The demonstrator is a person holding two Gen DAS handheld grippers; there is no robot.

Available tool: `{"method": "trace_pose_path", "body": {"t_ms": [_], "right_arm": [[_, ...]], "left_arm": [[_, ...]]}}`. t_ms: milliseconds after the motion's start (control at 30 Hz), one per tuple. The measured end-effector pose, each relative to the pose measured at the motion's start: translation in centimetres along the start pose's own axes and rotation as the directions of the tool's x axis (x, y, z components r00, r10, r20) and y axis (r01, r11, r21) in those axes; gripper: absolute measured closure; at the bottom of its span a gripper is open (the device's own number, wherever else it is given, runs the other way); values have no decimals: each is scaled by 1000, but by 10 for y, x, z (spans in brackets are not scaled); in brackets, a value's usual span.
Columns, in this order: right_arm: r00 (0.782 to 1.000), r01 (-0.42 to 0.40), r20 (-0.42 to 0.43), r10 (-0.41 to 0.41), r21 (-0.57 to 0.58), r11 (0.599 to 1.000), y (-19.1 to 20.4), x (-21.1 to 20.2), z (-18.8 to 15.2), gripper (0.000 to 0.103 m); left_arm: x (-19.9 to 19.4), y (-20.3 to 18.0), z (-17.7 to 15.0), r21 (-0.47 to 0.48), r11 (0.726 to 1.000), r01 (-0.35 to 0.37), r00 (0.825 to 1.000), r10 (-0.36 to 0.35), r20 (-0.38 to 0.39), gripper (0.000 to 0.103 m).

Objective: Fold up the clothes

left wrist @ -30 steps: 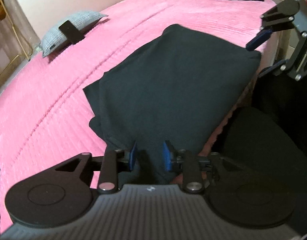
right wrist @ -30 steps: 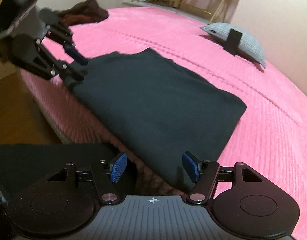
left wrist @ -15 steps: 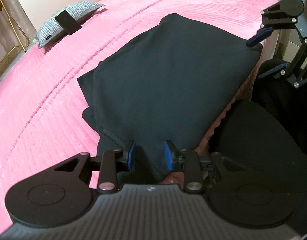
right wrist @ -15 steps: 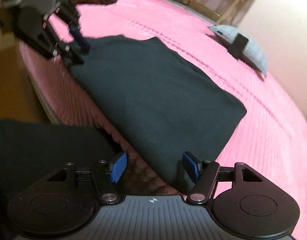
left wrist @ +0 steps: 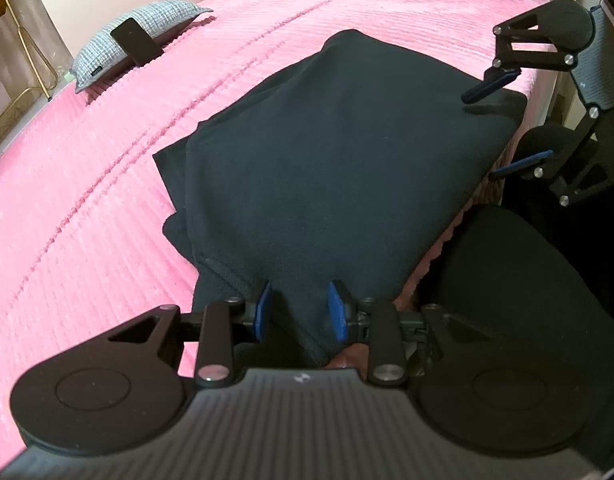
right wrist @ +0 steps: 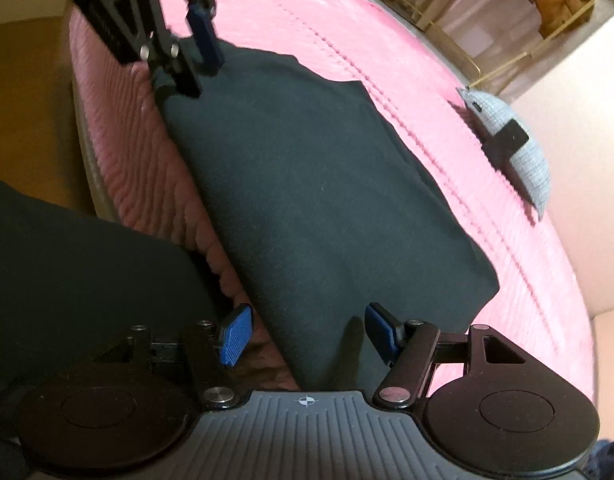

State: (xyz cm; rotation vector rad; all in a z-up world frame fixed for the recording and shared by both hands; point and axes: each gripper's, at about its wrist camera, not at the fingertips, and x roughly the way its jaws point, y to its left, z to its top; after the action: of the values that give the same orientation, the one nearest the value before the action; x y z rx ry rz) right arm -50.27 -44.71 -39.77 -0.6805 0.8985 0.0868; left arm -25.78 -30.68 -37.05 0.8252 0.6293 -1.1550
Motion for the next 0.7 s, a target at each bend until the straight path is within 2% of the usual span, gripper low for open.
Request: {"method": "trace_pose_path", "body": {"t_ms": [100,167,200,233,267,400,500,600,633,700], "right_arm": [[1000,19,1,-19,-39,999,1,3,0,38],[1000,19,11,-19,-25,1000,-3,2,-1,39],[1000,18,17,-18,-12,1000,-5,2,-1,40],[1000,10,24,-10,4,1000,-9,1,-2,59],[999,-9,31,8,24,1000,-13,-1,-1,67],[998,-10,64,7,46,999,-18,-11,2,79],[996,1,91,-7,70,998,-24,-21,6,81],[993,15,115,-26,92,996,-30,-32,10,82],[992,20,121,-31,95,995,-31,-34,11,82],[991,27,128,-40,99,995,-31,-37,11,82]], "left_arm": [[-15,-2,-2,22,999,-30,997,29,72,64],[-30,-5,-6,63,997,-33,989,24,144,48],[-36,-9,-9,102,994,-39,984,21,175,46],[-40,-16,-11,148,988,-52,982,24,189,41],[-43,-22,-14,194,979,-67,979,27,201,39],[-31,-55,-23,393,909,-137,981,71,179,37],[-9,-72,-23,482,854,-197,978,136,159,37],[8,-80,-19,526,815,-242,970,183,163,38],[11,-81,-17,532,808,-255,967,196,165,40],[22,-82,-13,549,785,-287,958,244,153,52]]}}
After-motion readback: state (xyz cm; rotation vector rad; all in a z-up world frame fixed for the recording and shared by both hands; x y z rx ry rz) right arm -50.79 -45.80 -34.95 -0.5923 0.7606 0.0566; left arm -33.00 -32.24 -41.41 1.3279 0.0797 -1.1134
